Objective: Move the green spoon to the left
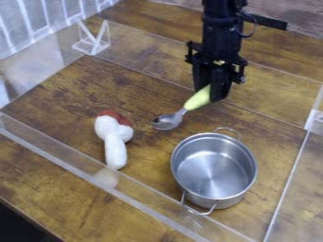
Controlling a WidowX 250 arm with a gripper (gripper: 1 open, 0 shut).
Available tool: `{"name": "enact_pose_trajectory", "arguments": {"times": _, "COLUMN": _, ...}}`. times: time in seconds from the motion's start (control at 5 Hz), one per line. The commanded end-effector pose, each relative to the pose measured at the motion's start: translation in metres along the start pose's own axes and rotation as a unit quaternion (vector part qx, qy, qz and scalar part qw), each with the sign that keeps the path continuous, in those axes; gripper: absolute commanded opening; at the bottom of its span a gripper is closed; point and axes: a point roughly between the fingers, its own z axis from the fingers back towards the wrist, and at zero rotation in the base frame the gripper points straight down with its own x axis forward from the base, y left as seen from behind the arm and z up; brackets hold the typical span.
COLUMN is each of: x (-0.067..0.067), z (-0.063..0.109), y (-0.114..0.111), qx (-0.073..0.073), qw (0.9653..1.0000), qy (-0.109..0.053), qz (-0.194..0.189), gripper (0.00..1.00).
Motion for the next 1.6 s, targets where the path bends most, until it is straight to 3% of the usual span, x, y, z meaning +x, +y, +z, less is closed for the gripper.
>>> {"name": "enact_pose_trajectory", "arguments": {"times": 0.0, "x": -0.015, "z": 0.064, "y": 0.018, "qx": 0.028, "qw": 0.9975, "qy": -0.063, "qz": 0.013, "gripper": 0.00}}
{"name": "enact_pose_trajectory", "arguments": {"times": 0.4, "x": -0.063, "z": 0.076, "y": 0.058, "qx": 0.046, "qw": 0.9960, "qy": -0.056, "qz": 0.053, "gripper": 0.00}}
{"name": "enact_pose_trajectory", "arguments": {"times": 0.6, "x": -0.088, "z": 0.073, "y": 0.085, "qx": 0.053, "qw": 0.9941, "qy": -0.049, "qz": 0.081, "gripper": 0.00}}
{"name": "enact_pose_trajectory", "arguments": {"times": 0.8, "x": -0.104, "z": 0.066, "y": 0.104, "qx": 0.054, "qw": 0.9919, "qy": -0.045, "qz": 0.106, "gripper": 0.00}}
{"name": "enact_pose_trajectory", "arguments": {"times": 1.4, "x": -0.093, "z": 0.049, "y": 0.096, "qx": 0.035, "qw": 0.9938, "qy": -0.024, "qz": 0.102, "gripper": 0.00}}
